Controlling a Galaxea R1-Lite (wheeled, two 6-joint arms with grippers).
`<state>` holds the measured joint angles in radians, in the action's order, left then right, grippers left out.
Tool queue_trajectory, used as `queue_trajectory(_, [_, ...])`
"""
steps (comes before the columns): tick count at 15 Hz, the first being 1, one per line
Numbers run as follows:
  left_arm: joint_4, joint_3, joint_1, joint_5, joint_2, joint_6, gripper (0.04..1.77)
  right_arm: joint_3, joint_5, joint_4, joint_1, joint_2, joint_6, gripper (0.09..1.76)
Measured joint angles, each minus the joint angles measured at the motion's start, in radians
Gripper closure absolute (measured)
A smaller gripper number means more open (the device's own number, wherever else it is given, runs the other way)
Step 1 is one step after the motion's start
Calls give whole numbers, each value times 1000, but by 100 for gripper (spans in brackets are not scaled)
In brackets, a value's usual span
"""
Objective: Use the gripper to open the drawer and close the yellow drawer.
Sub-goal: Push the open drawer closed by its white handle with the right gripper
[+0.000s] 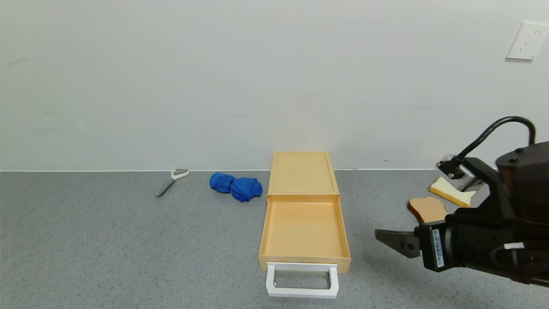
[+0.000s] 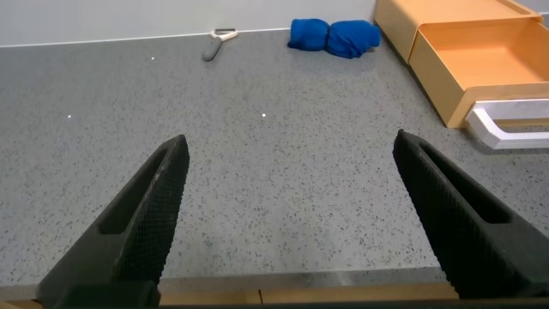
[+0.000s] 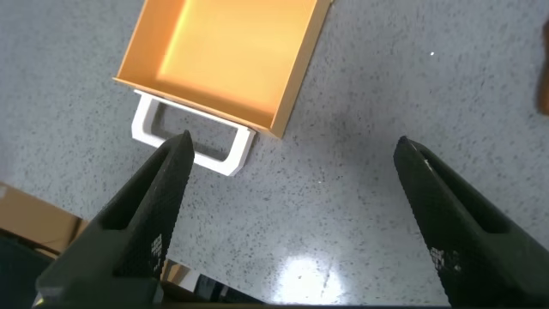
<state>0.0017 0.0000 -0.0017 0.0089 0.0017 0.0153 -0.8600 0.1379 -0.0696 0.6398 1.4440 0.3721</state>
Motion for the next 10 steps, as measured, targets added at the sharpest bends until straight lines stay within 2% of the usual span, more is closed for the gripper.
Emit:
queue_trajectory(4, [0, 0, 0, -1, 0, 0, 9, -85, 76, -98, 87, 146, 122, 14])
queue_trajectory(7, [0, 0, 0, -1, 0, 0, 9, -111, 137, -114, 155, 252, 219, 14])
queue_trajectory(10, [0, 0, 0, 0, 0, 0, 9, -112, 146, -110, 203, 328, 249, 14])
